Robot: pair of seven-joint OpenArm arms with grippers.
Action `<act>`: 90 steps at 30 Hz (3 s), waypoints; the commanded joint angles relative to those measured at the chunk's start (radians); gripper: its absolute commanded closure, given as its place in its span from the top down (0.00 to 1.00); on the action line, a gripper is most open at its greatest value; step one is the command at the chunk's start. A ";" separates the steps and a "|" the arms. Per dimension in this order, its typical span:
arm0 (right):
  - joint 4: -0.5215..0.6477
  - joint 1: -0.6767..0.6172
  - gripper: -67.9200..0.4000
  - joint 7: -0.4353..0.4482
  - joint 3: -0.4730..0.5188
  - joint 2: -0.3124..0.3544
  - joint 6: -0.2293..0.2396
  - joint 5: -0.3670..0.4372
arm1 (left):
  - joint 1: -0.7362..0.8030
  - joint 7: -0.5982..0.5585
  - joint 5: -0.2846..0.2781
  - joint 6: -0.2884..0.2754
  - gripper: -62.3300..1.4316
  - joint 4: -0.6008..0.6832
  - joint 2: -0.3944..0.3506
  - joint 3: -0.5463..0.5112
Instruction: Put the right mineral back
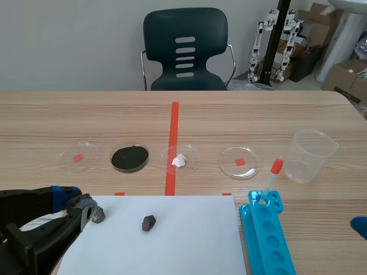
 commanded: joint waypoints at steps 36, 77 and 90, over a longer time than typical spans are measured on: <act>0.021 0.003 1.00 0.015 0.006 0.000 0.000 0.007 | -1.106 0.754 -0.096 0.411 0.20 -0.775 0.496 0.783; 0.021 0.003 1.00 0.015 0.006 0.000 0.000 0.008 | -1.165 0.707 -0.122 0.401 1.00 -0.953 0.581 0.783; 0.021 0.003 1.00 0.015 0.006 0.000 0.000 0.007 | -1.104 0.673 -0.144 0.401 1.00 -0.741 0.447 0.783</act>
